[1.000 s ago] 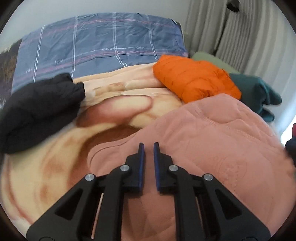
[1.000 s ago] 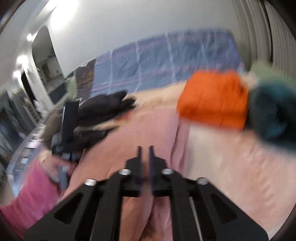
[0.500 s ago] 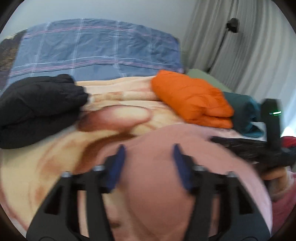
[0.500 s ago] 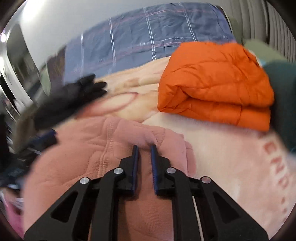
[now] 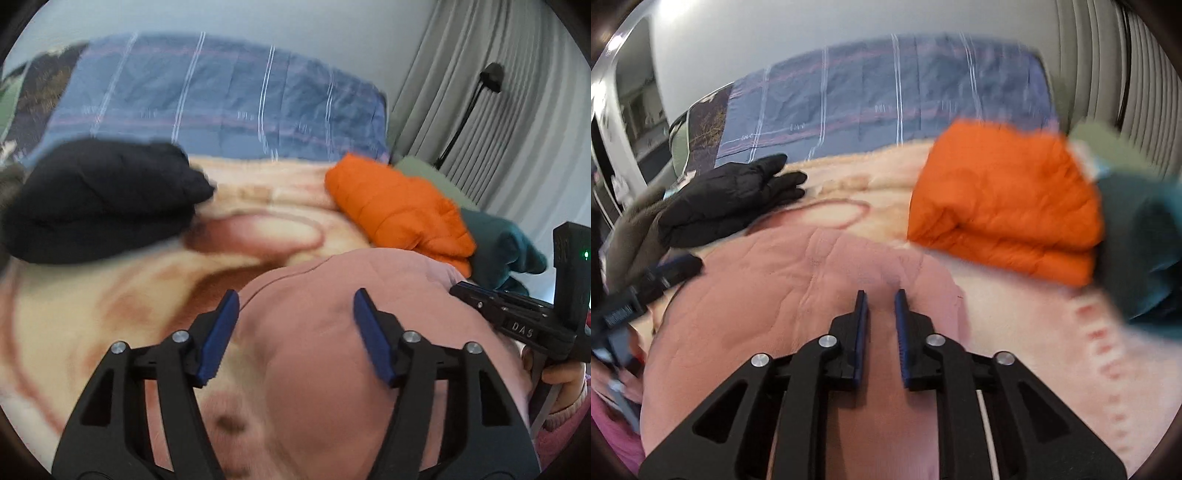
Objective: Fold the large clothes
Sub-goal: 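Fold the held jacket over again with the right gripper while the left gripper presses it flat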
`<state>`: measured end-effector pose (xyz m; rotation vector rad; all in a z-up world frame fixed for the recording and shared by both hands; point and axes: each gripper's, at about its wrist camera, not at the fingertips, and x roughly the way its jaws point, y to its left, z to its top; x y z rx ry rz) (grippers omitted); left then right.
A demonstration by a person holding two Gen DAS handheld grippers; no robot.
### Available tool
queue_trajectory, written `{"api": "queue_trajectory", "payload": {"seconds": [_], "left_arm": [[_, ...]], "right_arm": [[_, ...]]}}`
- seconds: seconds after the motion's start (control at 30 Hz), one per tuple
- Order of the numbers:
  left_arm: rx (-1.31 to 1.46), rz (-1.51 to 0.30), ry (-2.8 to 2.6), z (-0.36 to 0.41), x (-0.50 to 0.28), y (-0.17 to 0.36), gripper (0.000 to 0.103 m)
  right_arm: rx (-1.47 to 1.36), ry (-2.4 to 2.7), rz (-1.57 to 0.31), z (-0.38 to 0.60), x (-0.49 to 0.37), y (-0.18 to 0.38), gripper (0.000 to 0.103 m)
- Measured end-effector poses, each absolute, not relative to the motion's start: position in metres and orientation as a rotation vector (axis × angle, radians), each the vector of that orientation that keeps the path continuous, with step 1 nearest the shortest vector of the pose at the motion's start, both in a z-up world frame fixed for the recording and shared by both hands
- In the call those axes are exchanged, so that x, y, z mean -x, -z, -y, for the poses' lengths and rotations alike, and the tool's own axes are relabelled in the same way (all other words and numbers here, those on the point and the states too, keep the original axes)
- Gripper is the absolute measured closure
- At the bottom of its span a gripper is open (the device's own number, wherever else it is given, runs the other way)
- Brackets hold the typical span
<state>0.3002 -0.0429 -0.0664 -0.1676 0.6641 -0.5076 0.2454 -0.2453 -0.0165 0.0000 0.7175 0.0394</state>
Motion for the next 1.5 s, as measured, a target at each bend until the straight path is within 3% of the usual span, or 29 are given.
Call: {"api": "queue_trajectory", "payload": {"seconds": [0.1,0.23,0.37,0.63,0.83,0.9,0.97,1.07,1.13,1.2,1.37,1.5], "left_arm": [[0.167,-0.591,0.607,0.039,-0.264,0.037,0.04],[-0.003,-0.583,0.676,0.069,-0.227,0.034,0.035],[-0.211,-0.558,0.632,0.114,-0.216,0.076,0.033],[-0.196,-0.507,0.626,0.105,-0.21,0.08,0.033],[-0.078,-0.519,0.652,0.089,-0.212,0.073,0.033],[-0.059,-0.525,0.663,0.088,-0.213,0.072,0.033],[-0.056,-0.528,0.667,0.087,-0.21,0.071,0.032],[-0.006,-0.548,0.731,0.085,-0.205,0.063,0.026],[0.077,-0.555,0.845,0.077,-0.201,0.054,0.026],[0.086,-0.565,0.895,0.079,-0.198,0.053,0.024],[-0.285,-0.478,0.704,0.123,-0.177,0.082,0.023],[-0.276,-0.484,0.703,0.123,-0.177,0.081,0.023]], "right_arm": [[0.007,-0.083,-0.622,0.233,-0.202,-0.004,0.059],[-0.017,-0.091,-0.675,0.228,-0.18,0.017,0.059],[-0.025,0.01,-0.667,0.237,-0.183,0.072,0.058],[-0.045,-0.042,-0.65,0.242,-0.176,0.057,0.057],[-0.217,-0.046,-0.674,0.27,-0.139,0.041,0.042],[-0.283,-0.062,-0.734,0.278,-0.134,0.057,0.03],[-0.373,-0.079,-0.781,0.285,-0.134,0.08,0.028],[-0.62,-0.12,-0.824,0.306,-0.136,0.111,0.016],[-0.796,-0.186,-0.855,0.318,-0.14,0.13,0.015],[-0.801,-0.2,-0.853,0.319,-0.14,0.132,0.014],[-0.756,-0.17,-0.86,0.308,-0.137,0.129,0.014],[-0.774,-0.164,-0.864,0.308,-0.133,0.127,0.014]]}}
